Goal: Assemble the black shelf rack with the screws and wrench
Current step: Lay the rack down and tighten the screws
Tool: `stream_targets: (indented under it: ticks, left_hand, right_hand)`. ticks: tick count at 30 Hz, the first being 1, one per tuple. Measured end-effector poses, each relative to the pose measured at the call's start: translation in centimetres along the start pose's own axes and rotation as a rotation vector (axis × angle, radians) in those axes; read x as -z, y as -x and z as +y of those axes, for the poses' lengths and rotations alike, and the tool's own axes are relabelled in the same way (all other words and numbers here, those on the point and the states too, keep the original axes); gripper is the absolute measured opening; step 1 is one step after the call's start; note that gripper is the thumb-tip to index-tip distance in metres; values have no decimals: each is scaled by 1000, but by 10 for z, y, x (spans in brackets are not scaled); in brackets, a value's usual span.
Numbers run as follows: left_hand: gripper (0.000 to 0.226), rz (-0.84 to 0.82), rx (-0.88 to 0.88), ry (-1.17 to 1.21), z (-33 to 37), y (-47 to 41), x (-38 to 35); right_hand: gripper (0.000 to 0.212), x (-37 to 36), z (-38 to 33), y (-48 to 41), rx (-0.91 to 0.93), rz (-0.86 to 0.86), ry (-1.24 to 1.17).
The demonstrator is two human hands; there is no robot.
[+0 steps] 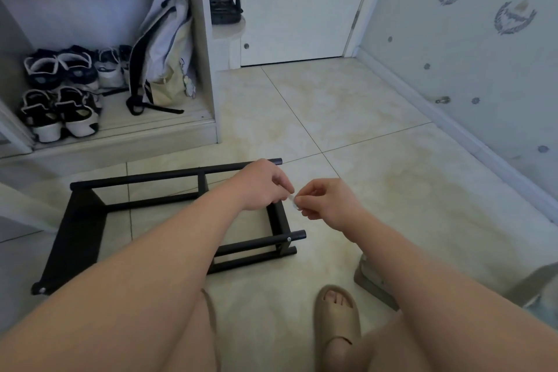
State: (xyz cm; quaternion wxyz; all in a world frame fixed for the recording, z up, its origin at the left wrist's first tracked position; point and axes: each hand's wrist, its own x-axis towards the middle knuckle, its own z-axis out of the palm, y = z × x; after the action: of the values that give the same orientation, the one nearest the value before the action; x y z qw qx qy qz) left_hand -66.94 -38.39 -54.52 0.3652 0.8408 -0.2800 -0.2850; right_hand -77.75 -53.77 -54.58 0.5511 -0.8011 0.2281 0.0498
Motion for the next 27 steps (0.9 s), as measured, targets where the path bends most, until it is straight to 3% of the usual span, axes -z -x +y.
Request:
stream_targets:
  ticks: [4, 8, 14, 20, 23, 27]
  left_hand:
    - [15, -186, 37, -223, -12, -19, -3]
    - [19, -187, 158, -220, -43, -42, -9]
    - [18, -109, 306, -201, -118, -91, -40]
    - [23, -205, 514, 52, -186, -128, -98]
    - [23, -303, 571, 178, -202, -130, -119]
    - [16, -387, 646, 322, -210, -129, -134]
  right_hand:
    - [3, -6, 12, -21, -25, -12, 118]
    - [11, -12, 36, -55, -12, 11, 352]
    - [60, -22, 90, -117, 137, -363, 997]
    - [138, -35, 134, -191, 413, -545, 1322]
    - [152, -46, 151, -212, 490, -601, 1379]
    - [153, -50, 173, -219, 526, -611, 1327]
